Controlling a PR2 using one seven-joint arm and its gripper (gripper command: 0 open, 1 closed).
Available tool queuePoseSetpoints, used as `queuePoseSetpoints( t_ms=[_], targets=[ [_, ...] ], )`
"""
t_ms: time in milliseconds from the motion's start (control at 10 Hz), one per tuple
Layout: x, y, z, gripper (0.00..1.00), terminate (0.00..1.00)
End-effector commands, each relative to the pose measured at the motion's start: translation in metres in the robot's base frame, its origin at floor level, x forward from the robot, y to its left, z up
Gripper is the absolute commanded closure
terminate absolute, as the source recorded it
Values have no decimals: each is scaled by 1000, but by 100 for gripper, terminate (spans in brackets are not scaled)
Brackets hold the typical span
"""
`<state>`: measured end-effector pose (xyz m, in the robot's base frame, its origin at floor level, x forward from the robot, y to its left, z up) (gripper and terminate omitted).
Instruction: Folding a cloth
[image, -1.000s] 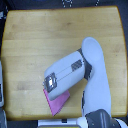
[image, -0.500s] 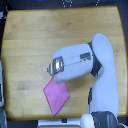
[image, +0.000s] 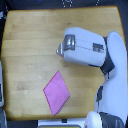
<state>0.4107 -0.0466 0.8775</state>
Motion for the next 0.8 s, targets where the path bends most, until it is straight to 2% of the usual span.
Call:
queuePoseSetpoints(
  t_ms=[0,100,300,400,500,700],
  targets=[
    [59,-79,16,0,0],
    [73,-105,27,0,0],
    [80,-126,46,0,0],
    [82,-128,55,0,0],
    [80,-139,81,0,0],
    [79,-154,101,0,0]
  ],
)
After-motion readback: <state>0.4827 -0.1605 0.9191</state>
